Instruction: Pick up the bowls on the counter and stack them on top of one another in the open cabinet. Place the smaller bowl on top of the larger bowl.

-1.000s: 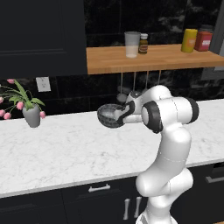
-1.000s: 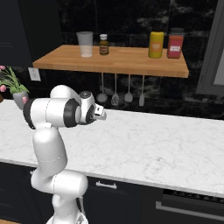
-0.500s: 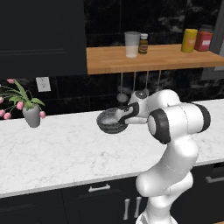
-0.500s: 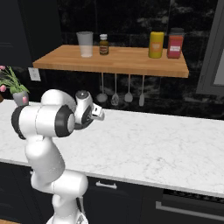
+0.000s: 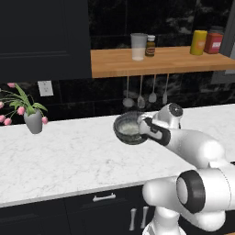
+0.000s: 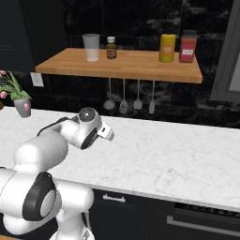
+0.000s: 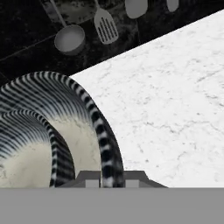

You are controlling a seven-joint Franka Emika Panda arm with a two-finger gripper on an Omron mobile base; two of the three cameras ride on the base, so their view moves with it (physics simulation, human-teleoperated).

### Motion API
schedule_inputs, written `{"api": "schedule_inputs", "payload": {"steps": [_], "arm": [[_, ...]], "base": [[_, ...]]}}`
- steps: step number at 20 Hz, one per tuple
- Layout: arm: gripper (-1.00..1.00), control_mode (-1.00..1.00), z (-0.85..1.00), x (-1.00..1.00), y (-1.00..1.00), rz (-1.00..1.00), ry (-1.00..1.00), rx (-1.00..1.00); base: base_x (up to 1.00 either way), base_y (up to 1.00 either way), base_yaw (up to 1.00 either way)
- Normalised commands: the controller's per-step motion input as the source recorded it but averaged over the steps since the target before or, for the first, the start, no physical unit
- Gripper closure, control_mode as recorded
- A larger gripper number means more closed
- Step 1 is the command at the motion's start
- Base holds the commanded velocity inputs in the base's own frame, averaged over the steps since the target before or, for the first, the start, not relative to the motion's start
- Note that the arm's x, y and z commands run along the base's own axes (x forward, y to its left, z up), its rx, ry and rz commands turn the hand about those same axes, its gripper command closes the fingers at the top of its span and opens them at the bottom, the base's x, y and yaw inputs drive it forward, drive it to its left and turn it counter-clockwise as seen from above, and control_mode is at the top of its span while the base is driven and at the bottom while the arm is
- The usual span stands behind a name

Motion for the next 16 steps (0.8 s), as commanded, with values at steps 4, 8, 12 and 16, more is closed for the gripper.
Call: {"api": "schedule_inputs", "payload": {"steps": [4,8,12,16], "arm": [[1.0,-1.0,1.0,-0.89,-0.8,-0.42,-0.01,0.27],[1.0,-1.0,1.0,-0.7,-0.86,-0.44,0.0,0.27],[1.0,-1.0,1.0,-0.42,-0.82,-0.36,-0.02,0.29],[1.0,-1.0,1.0,-0.21,-0.68,-0.26,-0.05,0.28]], "base": [[0.0,0.0,0.0],[0.0,0.0,0.0],[0.0,0.0,0.0],[0.0,0.0,0.0]]}}
